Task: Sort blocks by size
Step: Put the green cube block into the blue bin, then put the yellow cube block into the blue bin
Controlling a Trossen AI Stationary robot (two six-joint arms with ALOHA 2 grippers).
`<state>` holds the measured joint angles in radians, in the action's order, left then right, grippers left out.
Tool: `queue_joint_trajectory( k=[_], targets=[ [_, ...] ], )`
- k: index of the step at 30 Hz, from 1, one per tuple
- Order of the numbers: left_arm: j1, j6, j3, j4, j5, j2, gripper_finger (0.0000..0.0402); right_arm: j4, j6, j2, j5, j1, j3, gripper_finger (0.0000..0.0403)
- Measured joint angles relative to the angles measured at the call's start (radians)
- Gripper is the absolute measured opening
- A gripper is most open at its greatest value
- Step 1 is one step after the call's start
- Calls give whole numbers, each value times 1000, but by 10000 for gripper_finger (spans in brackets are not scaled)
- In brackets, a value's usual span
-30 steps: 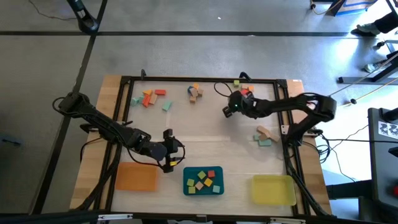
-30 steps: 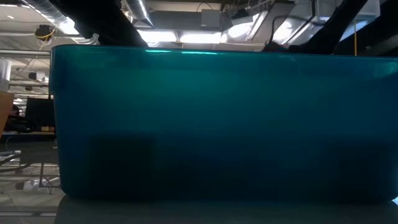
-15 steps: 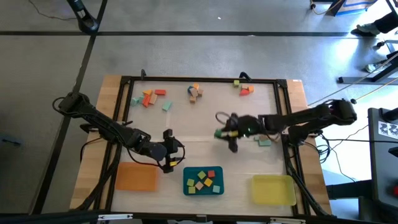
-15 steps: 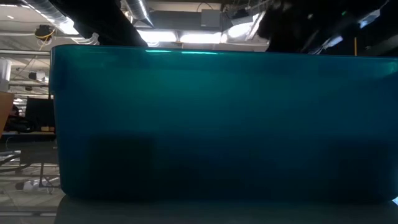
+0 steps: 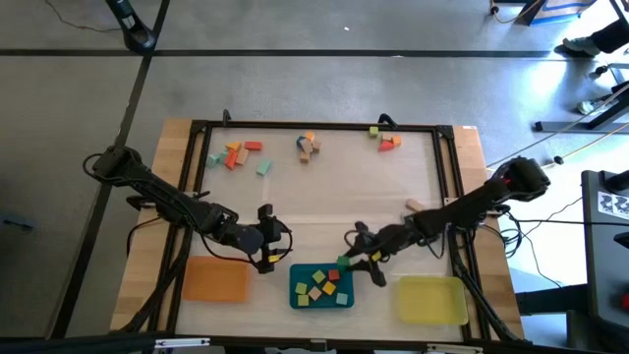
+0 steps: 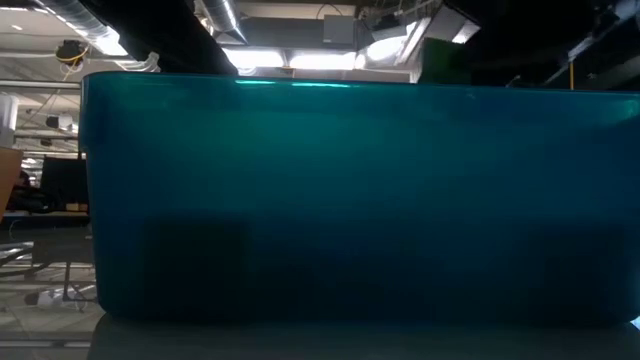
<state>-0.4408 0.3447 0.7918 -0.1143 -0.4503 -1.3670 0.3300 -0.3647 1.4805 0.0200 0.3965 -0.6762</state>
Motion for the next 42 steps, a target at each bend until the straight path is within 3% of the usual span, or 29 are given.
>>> queue_joint_trajectory(
  k=[9,23,26,36,42],
  targets=[
    [0,15,0,-1,0,0,237,18,-152,75,-20,30,0,151],
    [0,15,0,-5,0,0,237,28,-193,76,-8,29,0,155],
    [0,15,0,-5,0,0,237,32,-191,76,-10,29,0,179],
    [0,8,0,-6,1,0,237,62,-165,64,-4,24,0,316],
    [0,9,0,-6,1,0,237,21,-207,19,8,-35,0,339]
  ],
)
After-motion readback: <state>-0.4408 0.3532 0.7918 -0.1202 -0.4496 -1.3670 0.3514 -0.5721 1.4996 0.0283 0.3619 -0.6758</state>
